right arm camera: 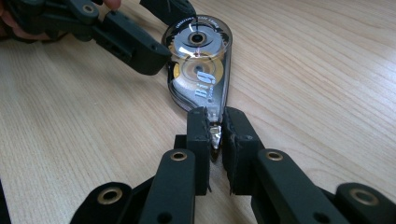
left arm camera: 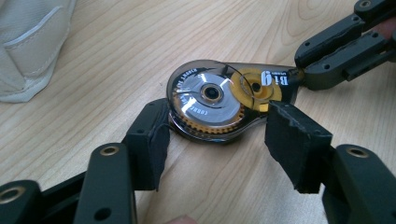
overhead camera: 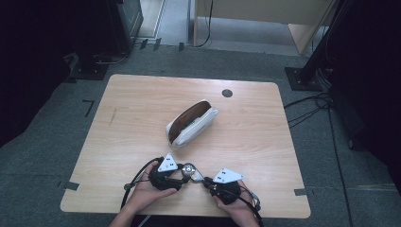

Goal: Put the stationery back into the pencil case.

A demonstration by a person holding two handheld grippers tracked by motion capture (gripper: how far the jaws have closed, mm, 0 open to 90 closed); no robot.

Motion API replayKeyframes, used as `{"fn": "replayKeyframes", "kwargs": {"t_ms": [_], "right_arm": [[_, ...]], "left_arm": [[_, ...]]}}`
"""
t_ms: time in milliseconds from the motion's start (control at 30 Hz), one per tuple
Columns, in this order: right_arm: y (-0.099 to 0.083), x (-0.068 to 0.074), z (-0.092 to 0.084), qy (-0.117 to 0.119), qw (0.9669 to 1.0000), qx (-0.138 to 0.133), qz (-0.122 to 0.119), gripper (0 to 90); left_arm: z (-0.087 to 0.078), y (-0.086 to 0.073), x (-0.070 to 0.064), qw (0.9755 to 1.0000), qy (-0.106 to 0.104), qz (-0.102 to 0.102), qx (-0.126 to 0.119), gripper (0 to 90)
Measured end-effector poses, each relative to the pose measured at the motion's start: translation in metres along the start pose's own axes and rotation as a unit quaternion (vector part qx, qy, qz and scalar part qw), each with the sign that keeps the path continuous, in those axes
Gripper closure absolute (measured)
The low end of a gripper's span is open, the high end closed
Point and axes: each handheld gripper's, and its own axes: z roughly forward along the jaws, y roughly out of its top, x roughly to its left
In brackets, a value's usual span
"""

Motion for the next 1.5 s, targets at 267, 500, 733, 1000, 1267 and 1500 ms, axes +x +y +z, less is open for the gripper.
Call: {"fn": "replayKeyframes", "kwargs": {"t_ms": [267,500,733,1000,1267,1500], "right_arm": [[0.0,-0.001,-0.003,0.005,0.9998,-0.014,0.009,82.0],[0.002,-0.001,-0.01,0.006,0.9994,-0.03,0.017,82.0],[0.007,0.0,-0.019,0.009,0.9986,-0.047,0.024,82.0],[0.013,0.003,-0.024,0.017,0.9976,-0.061,0.028,82.0],[0.016,-0.002,-0.028,0.027,0.9949,-0.081,0.054,81.5],[0.016,-0.01,-0.028,0.032,0.9923,-0.091,0.078,79.5]], "left_arm": [[0.001,0.0,-0.002,0.9999,0.0,0.01,0.003,38.4],[0.002,0.001,-0.006,0.9994,0.001,0.033,0.01,35.2],[0.005,0.002,-0.012,0.9984,0.011,0.054,0.015,32.4],[0.007,0.003,-0.016,0.9973,0.014,0.069,0.018,33.3],[0.007,0.003,-0.02,0.9958,0.023,0.088,0.008,40.5],[0.005,0.003,-0.022,0.9942,0.026,0.105,-0.003,50.7]]}}
